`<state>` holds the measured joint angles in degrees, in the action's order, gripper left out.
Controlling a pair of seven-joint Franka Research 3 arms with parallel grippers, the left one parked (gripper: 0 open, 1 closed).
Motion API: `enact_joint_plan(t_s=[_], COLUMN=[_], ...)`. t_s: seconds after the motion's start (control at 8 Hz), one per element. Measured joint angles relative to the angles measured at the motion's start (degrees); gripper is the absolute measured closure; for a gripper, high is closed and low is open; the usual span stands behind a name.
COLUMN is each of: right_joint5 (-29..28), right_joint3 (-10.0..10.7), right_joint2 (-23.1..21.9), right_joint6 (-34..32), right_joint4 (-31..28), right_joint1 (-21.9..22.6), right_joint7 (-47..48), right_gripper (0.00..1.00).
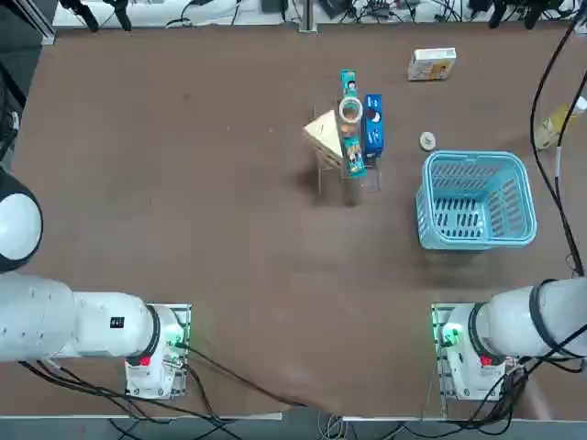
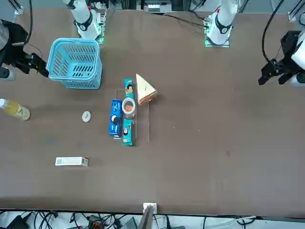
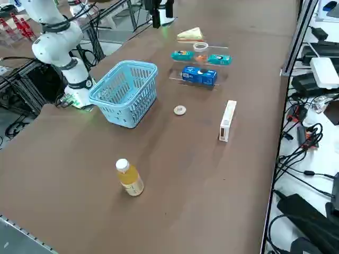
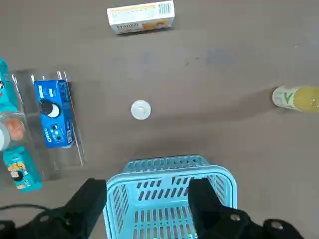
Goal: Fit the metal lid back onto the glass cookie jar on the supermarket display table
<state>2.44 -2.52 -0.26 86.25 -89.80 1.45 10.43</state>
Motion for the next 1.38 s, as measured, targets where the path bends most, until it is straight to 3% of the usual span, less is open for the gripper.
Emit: enact_joint_plan(t_s=[0.38,0.75,1.0,1.38], right_joint5=[0.00,-0.02,-0.03,-0.04], right_joint3=[0.03,0.02,-0.09,-0.48], right_joint2=[0.53,6.32,11.55,14.18], right_joint6=[-0.01,2.11,11.57,33.61], right_joint4=[0.01,-0.68,-4.28,-18.07], right_joint1=[-0.23,-0.26,-0.18,0.39], right_joint7=[0.01,0.03,0.03,0.62], right_gripper=[0.00,0.00,0.00,0.00])
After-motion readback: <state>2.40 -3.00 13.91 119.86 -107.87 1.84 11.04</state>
